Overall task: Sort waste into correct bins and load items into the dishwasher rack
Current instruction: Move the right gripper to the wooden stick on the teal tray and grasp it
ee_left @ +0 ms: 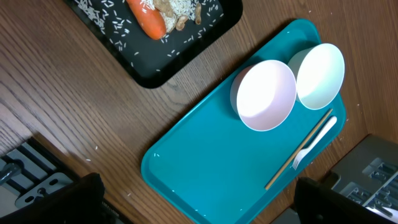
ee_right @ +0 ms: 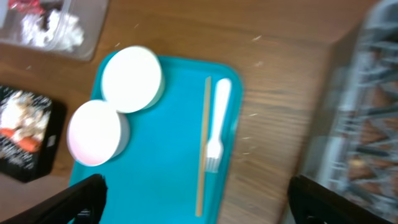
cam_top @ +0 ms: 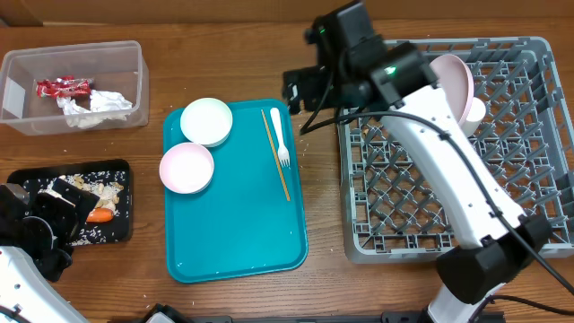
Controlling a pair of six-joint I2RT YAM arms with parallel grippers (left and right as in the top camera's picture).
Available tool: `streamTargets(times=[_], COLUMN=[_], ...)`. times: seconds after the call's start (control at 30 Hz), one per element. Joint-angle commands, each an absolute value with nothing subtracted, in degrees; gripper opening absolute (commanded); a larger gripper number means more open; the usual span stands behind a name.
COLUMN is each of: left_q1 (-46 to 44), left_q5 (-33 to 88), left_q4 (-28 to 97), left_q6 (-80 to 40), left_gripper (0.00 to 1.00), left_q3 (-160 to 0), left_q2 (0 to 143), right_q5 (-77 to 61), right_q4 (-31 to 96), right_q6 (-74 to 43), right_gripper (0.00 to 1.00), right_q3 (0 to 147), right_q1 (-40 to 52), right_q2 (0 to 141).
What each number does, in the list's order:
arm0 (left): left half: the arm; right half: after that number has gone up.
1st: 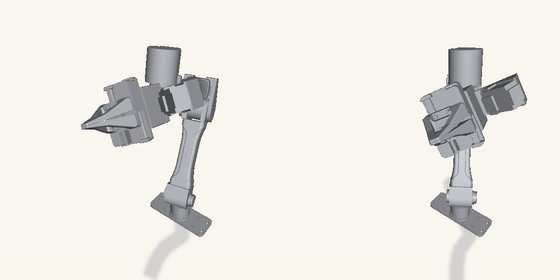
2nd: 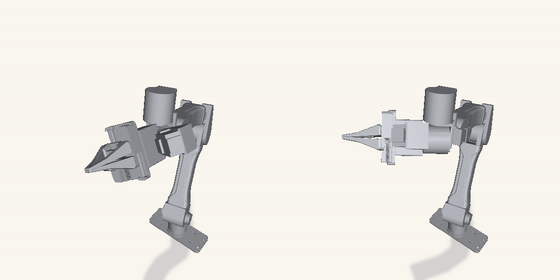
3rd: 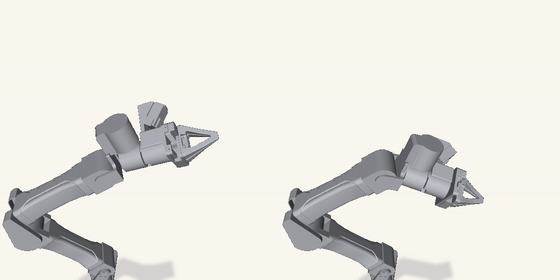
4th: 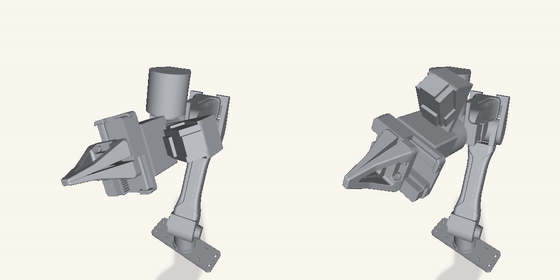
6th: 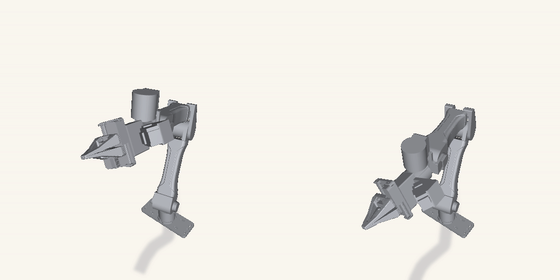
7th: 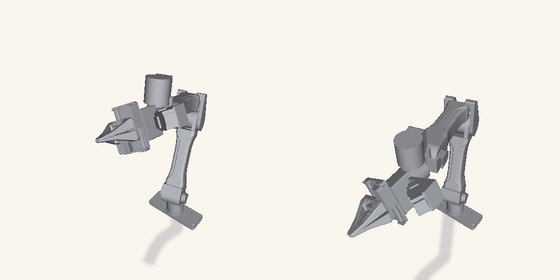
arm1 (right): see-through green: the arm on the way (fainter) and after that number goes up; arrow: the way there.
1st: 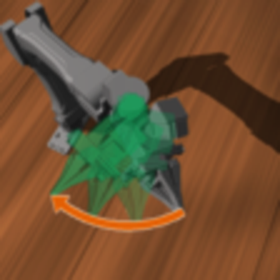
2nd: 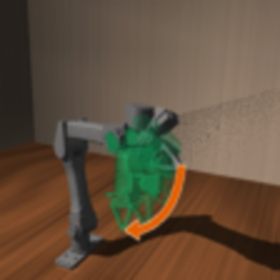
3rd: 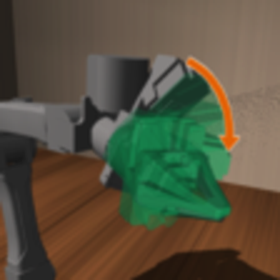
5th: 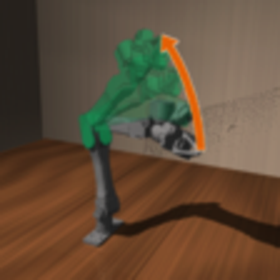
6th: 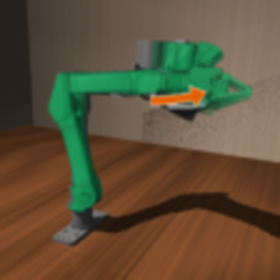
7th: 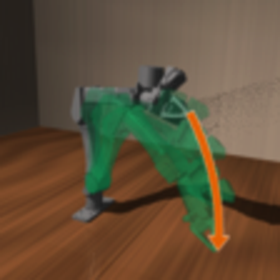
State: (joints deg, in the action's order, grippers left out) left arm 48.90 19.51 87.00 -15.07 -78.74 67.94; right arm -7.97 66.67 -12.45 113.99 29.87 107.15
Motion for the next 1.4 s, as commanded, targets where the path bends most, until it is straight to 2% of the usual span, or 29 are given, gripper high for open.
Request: streamTargets(times=[0.0,0.17,0.37,0.53,0.93,1.27,1.37], left_q1=[49.1,49.1,49.1,49.1,49.1,49.1,49.1], left_q5=[20.4,20.4,20.4,20.4,20.4,20.4,20.4], left_q4=[86.9,86.9,86.9,86.9,86.9,86.9,86.9], left_q6=[-15.9,-15.9,-15.9,-15.9,-15.9,-15.9,-15.9], left_gripper=[1.00,1.00,1.00,1.00,1.00,1.00,1.00], left_q3=[-78.5,-78.5,-78.5,-78.5,-78.5,-78.5,-78.5], left_q2=[68.1,68.1,68.1,68.1,68.1,68.1,68.1], right_q5=[-11.9,-11.9,-10.5,-10.2,-9.1,-9.1,-9.1], right_q4=[64.5,62.1,62.3,63.8,68.2,63.8,62.7], right_q6=[-13.7,-13.8,-19.2,-21.6,-24.1,-25.4,-25.4], right_gripper=[0.88,0.71,0.59,0.54,0.51,0.50,0.47], right_q3=[110.1,108.1,107.9,107.9,107.9,102.2,101.3], right_q1=[32.8,35.9,38.2,39.2,39.4,39.4,39.4], right_q2=[112.1,118.8,125.1,128.7,131.8,131.8,131.8])
